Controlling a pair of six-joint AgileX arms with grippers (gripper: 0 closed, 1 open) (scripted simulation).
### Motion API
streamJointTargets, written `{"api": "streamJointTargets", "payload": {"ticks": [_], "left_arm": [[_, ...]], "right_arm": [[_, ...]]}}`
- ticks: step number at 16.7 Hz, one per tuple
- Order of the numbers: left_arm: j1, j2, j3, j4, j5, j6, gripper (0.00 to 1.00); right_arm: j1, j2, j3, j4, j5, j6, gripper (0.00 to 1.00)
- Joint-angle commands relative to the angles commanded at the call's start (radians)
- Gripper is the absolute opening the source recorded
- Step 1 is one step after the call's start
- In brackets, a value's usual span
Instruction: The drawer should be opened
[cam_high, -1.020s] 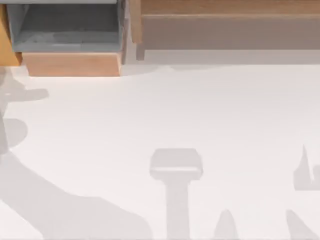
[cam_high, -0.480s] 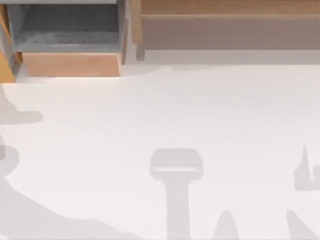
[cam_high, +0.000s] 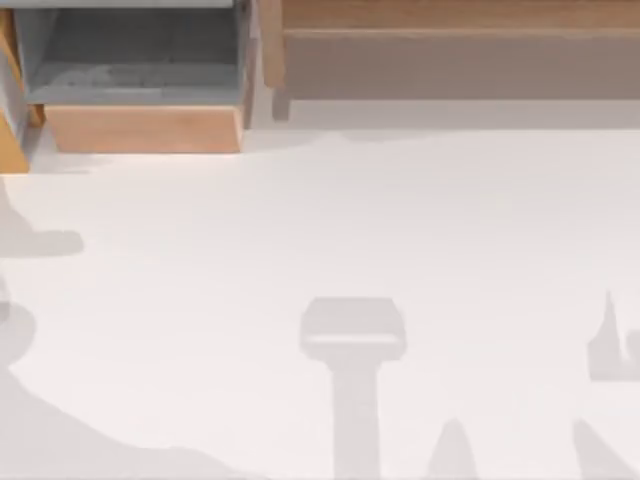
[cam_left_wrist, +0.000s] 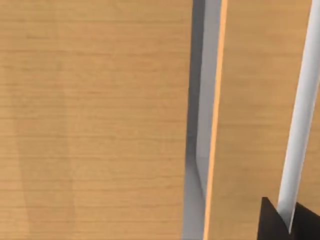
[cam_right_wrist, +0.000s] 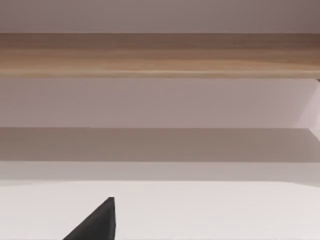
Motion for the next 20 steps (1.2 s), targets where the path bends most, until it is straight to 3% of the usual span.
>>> {"api": "streamJointTargets", "payload": {"ticks": [7, 13, 20], "left_arm": [[0.073, -0.083, -0.207, 0.106, 0.072, 0.003, 0.00], [0.085, -0.094, -0.230, 0.124, 0.085, 0.005, 0.00], [0.185, -0.159, -0.411, 0.220, 0.184, 0.011, 0.00]], "right_arm": [[0.000, 0.000, 0.000, 0.000, 0.000, 0.000, 1.00], [0.000, 0.000, 0.000, 0.000, 0.000, 0.000, 1.00], [0.000, 0.000, 0.000, 0.000, 0.000, 0.000, 1.00]]}}
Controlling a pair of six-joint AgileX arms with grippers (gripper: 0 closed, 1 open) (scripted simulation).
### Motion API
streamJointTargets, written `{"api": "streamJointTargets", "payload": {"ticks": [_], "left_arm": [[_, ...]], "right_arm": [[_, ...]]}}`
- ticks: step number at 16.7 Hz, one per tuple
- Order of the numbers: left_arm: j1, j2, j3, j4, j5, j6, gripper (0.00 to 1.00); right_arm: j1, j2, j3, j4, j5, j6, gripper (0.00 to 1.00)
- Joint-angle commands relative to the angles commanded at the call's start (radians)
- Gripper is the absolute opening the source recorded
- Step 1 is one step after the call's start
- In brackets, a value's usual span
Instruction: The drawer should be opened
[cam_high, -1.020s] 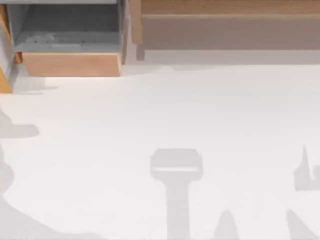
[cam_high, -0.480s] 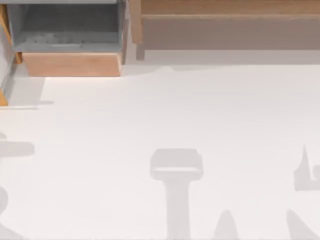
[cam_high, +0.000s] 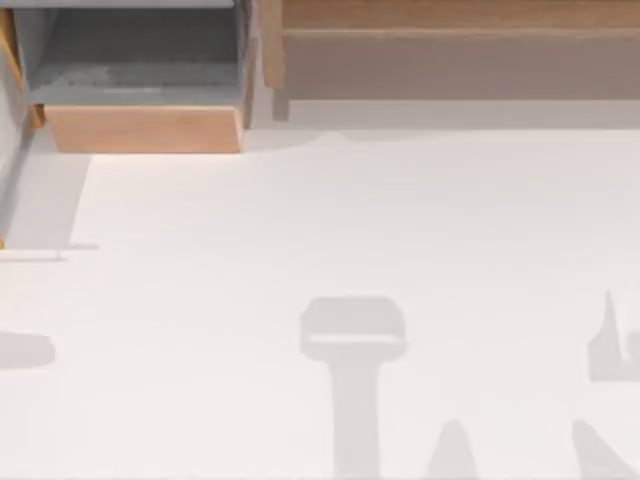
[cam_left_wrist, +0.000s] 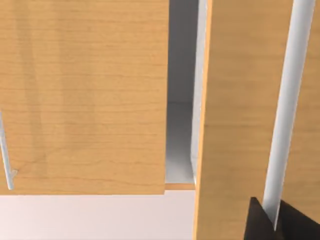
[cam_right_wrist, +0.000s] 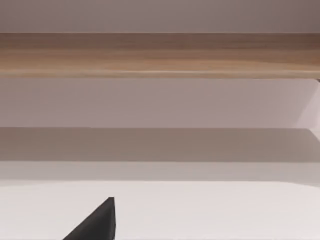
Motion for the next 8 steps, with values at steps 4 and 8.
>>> {"api": "streamJointTargets", "payload": {"ticks": [4, 8], "left_arm": [[0.025, -0.018, -0.030, 0.024, 0.025, 0.001, 0.00], [0.025, -0.018, -0.030, 0.024, 0.025, 0.001, 0.23]], "right_arm": [[0.000, 0.000, 0.000, 0.000, 0.000, 0.000, 1.00], [0.000, 0.000, 0.000, 0.000, 0.000, 0.000, 1.00]]}}
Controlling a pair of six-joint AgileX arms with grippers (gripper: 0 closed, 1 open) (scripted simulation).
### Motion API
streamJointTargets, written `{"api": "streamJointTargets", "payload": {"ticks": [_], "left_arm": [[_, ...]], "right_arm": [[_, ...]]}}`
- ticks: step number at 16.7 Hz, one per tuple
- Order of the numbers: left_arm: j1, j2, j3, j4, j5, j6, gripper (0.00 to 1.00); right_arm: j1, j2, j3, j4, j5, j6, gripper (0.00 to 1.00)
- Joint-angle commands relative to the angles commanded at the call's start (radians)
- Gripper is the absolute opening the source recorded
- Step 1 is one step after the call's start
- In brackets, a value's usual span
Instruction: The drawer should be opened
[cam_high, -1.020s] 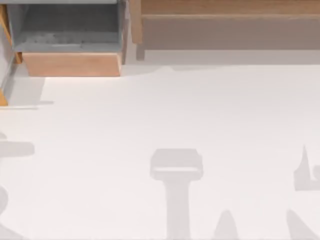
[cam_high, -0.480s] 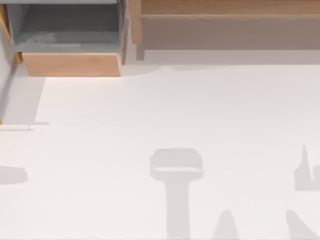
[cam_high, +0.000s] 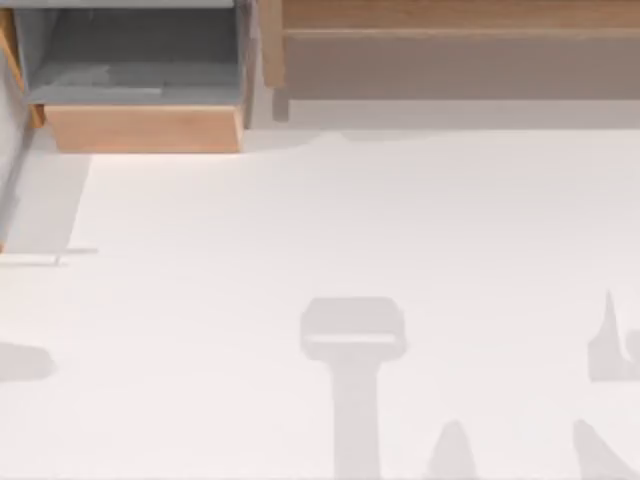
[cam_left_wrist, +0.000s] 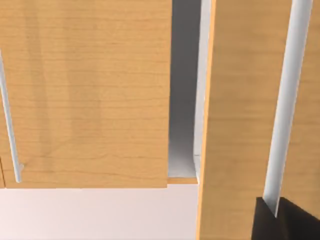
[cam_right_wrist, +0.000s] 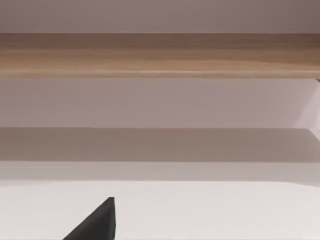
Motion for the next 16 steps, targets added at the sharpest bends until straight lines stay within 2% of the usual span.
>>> {"api": "streamJointTargets", "payload": {"ticks": [10, 16], "left_arm": [[0.000, 0.000, 0.000, 0.000, 0.000, 0.000, 0.98], [0.000, 0.000, 0.000, 0.000, 0.000, 0.000, 1.00]], "right_arm": [[0.000, 0.000, 0.000, 0.000, 0.000, 0.000, 1.00], [0.000, 0.000, 0.000, 0.000, 0.000, 0.000, 1.00]]}}
